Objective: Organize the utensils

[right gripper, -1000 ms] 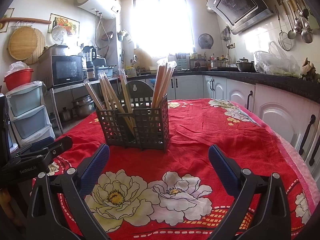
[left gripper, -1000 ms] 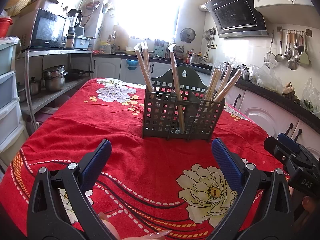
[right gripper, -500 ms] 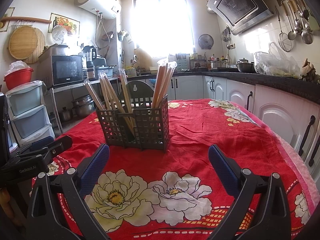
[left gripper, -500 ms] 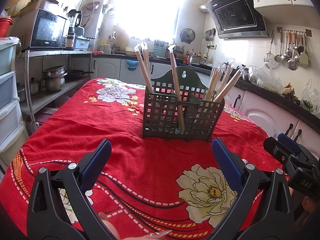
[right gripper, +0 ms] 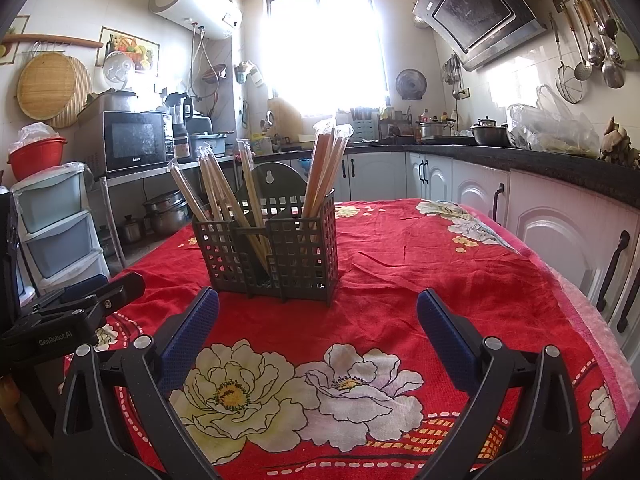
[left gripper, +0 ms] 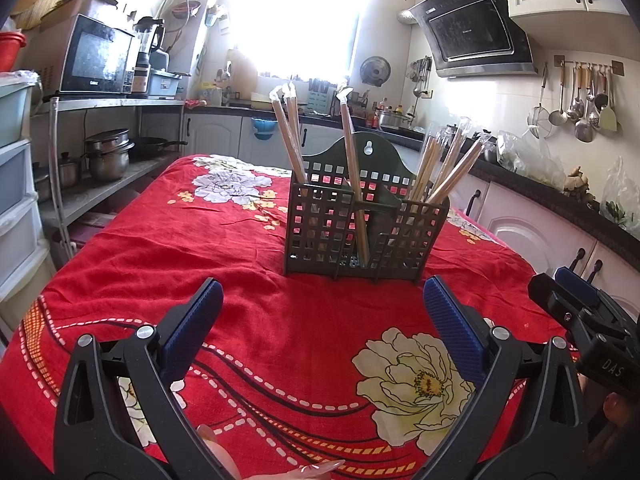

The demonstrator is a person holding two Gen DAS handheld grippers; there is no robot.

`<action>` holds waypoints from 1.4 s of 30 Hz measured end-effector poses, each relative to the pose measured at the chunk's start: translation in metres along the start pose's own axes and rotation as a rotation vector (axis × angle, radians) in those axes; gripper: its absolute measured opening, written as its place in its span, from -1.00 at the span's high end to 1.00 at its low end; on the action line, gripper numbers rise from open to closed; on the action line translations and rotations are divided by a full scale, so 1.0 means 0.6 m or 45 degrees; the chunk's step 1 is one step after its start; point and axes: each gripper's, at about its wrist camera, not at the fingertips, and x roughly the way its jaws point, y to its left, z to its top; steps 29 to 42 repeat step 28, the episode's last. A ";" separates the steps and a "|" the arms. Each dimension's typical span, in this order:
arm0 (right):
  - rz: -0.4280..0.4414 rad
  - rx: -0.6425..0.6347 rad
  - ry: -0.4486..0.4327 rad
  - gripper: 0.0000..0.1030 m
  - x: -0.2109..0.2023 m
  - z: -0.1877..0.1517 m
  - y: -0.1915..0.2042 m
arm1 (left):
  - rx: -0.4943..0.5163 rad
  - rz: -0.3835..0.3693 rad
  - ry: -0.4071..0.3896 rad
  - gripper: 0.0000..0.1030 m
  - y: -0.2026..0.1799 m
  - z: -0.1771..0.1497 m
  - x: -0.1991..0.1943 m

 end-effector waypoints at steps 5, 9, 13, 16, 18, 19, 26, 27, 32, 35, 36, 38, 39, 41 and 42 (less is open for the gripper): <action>0.001 0.001 0.002 -0.88 0.001 0.000 -0.001 | -0.018 -0.012 0.003 -0.80 0.002 0.000 0.000; 0.001 -0.001 0.000 -0.88 0.000 0.000 0.001 | -0.043 -0.019 0.006 -0.79 0.008 0.000 0.002; -0.001 -0.001 -0.001 -0.87 0.000 0.000 0.000 | -0.055 0.003 0.014 -0.79 0.009 -0.001 0.006; -0.004 -0.001 -0.003 -0.87 0.000 0.000 0.000 | -0.066 0.024 0.017 -0.80 0.012 -0.001 0.006; -0.010 -0.003 -0.003 -0.88 0.000 0.000 0.000 | -0.086 0.035 0.024 -0.80 0.016 -0.001 0.008; -0.016 -0.002 -0.003 -0.87 -0.001 0.000 0.000 | -0.104 0.044 0.032 -0.80 0.020 -0.001 0.009; -0.215 0.082 0.271 -0.87 0.058 0.041 -0.103 | -0.142 0.259 0.266 -0.79 0.116 0.051 0.041; -0.271 0.084 0.346 -0.87 0.076 0.042 -0.123 | -0.134 0.304 0.298 -0.80 0.140 0.056 0.054; -0.341 0.082 0.467 -0.87 0.106 0.041 -0.153 | -0.142 0.353 0.355 -0.79 0.165 0.057 0.074; -0.341 0.082 0.467 -0.87 0.106 0.041 -0.153 | -0.142 0.353 0.355 -0.79 0.165 0.057 0.074; -0.341 0.082 0.467 -0.87 0.106 0.041 -0.153 | -0.142 0.353 0.355 -0.79 0.165 0.057 0.074; -0.341 0.082 0.467 -0.87 0.106 0.041 -0.153 | -0.142 0.353 0.355 -0.79 0.165 0.057 0.074; -0.341 0.082 0.467 -0.87 0.106 0.041 -0.153 | -0.142 0.353 0.355 -0.79 0.165 0.057 0.074; -0.341 0.082 0.467 -0.87 0.106 0.041 -0.153 | -0.142 0.353 0.355 -0.79 0.165 0.057 0.074; -0.341 0.082 0.467 -0.87 0.106 0.041 -0.153 | -0.142 0.353 0.355 -0.79 0.165 0.057 0.074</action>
